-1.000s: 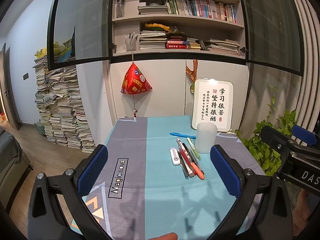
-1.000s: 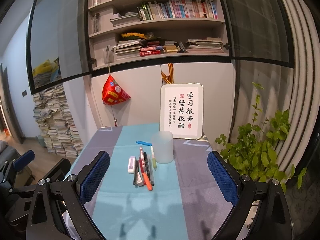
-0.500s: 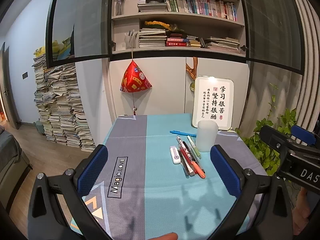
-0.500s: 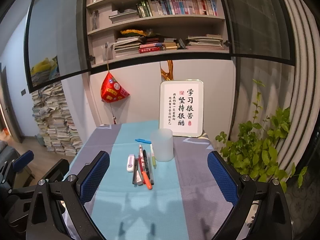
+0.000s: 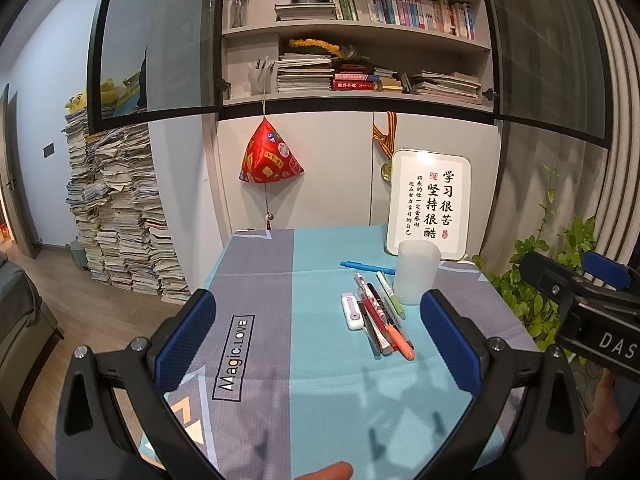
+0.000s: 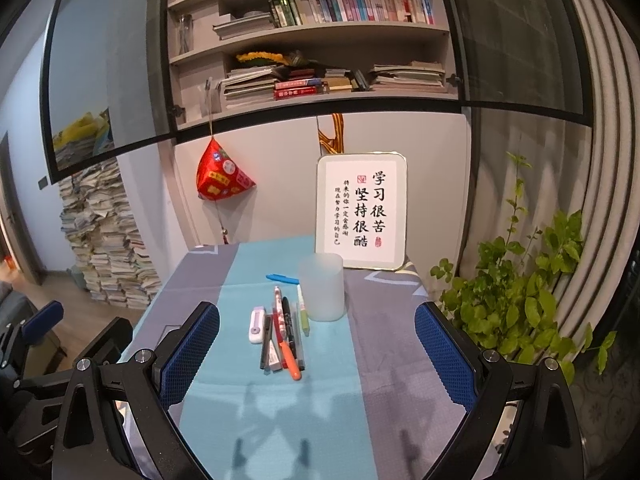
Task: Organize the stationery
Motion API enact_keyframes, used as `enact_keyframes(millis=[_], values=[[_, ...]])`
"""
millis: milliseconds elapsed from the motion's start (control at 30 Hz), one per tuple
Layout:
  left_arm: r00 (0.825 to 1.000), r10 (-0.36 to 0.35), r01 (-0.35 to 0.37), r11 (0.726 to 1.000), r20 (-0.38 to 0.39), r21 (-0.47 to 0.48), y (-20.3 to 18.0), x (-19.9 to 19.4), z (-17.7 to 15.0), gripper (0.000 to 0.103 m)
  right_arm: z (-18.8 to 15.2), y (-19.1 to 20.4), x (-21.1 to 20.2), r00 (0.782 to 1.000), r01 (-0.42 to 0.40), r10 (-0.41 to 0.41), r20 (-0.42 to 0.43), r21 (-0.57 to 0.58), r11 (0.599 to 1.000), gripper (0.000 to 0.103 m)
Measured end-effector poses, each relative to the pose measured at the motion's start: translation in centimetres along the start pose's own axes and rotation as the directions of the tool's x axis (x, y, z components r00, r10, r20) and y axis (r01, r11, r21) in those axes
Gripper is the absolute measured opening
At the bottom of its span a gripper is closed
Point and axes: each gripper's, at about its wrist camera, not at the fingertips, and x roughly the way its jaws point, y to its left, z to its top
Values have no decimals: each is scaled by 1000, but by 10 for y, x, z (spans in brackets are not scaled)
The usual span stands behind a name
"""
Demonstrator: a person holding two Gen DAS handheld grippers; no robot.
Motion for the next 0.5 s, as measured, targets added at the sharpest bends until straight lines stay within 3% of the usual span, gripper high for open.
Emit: enact_keyframes(millis=[500], values=[[999, -13, 14, 1000, -51, 18, -5, 27, -4, 101, 4, 2, 31, 997, 16, -16, -70, -1, 1000, 98]])
